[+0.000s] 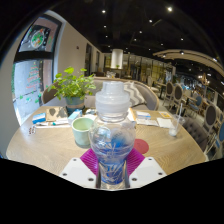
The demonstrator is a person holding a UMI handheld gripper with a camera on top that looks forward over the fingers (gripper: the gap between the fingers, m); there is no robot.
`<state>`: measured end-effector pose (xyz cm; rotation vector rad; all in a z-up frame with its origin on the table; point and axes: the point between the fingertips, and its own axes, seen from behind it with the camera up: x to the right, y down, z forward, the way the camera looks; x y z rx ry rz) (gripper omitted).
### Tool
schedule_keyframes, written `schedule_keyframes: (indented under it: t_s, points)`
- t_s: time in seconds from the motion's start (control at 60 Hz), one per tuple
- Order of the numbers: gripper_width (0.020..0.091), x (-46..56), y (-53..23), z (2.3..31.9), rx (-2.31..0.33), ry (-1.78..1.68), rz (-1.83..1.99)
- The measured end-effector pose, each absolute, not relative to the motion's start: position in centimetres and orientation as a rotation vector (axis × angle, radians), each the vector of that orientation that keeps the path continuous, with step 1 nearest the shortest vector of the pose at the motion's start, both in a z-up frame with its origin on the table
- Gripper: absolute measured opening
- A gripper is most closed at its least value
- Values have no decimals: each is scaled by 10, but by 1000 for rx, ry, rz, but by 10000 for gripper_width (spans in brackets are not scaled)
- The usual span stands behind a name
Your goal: Pour water
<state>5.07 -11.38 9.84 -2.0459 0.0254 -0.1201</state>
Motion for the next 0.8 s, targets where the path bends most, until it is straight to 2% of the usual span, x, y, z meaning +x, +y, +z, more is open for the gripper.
schedule_keyframes:
  t_s: [0.283,0.467,0.533,0.8]
  points:
    - [319,124,-45,198,-1914,-324,-681]
    - [321,132,24,233,-1686,-794,-1216]
    - [320,122,45,233,-1579,-968,-1368]
    - [318,88,94,194,-1157,-1558,-1788]
